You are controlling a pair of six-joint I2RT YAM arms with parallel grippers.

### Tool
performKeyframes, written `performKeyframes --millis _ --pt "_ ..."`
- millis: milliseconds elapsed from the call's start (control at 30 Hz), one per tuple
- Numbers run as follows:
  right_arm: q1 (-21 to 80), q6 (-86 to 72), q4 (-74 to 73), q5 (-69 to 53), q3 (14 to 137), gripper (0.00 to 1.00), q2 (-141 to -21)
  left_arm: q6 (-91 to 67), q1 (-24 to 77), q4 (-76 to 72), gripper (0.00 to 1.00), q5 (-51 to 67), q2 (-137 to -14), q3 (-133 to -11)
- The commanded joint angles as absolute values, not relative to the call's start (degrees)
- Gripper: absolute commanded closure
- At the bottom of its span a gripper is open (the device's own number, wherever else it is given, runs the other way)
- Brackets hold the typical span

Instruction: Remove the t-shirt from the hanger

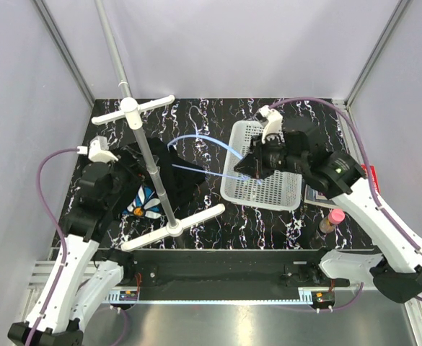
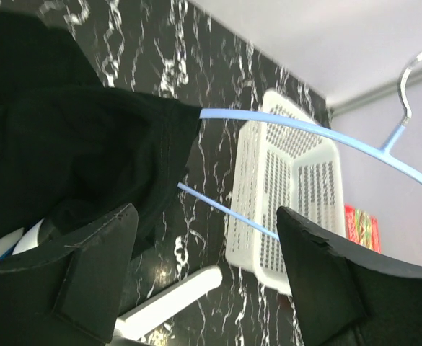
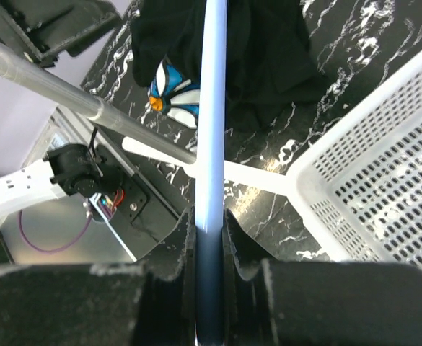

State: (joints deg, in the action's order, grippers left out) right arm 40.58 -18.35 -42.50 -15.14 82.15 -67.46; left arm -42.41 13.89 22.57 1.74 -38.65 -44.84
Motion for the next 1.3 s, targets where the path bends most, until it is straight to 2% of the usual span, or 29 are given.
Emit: performKeyframes --millis 0,233,400,667,900,1067,1267 --pt "40.78 -16.18 -43.5 -11.08 87.89 1.0 -64.51 -43.77 13.89 21.18 0.16 -5.09 -35.6 -45.26" --pt "40.78 -13.54 -46.23 -5.63 92.72 1.0 -64.6 -44.56 12.92 23.38 0.12 -3.61 -33.75 -46.05" --pt "40.78 -13.27 -45.8 -9.92 95.71 1.0 -65.04 -43.51 11.69 24.61 0.11 -0.36 -32.96 -47.98" --pt "40.69 -13.71 -40.35 -24.42 96.24 1.0 -69.16 -38.59 4.14 33.13 0.08 10.28 -34.72 -55.36" --pt "39.99 -13.45 -37.0 -36.46 101.42 1.0 -78.74 -31.82 -2.72 43.76 0.06 6.25 -38.22 -62.47" --pt "36.13 -15.02 -28.51 -54.55 100.82 1.0 -85.95 -27.95 -3.16 46.41 0.05 1.59 -38.5 -65.3" --pt "31.47 -15.39 -22.06 -67.31 98.79 1.0 -90.17 -23.73 -3.16 46.32 0.04 5.18 -35.34 -62.94"
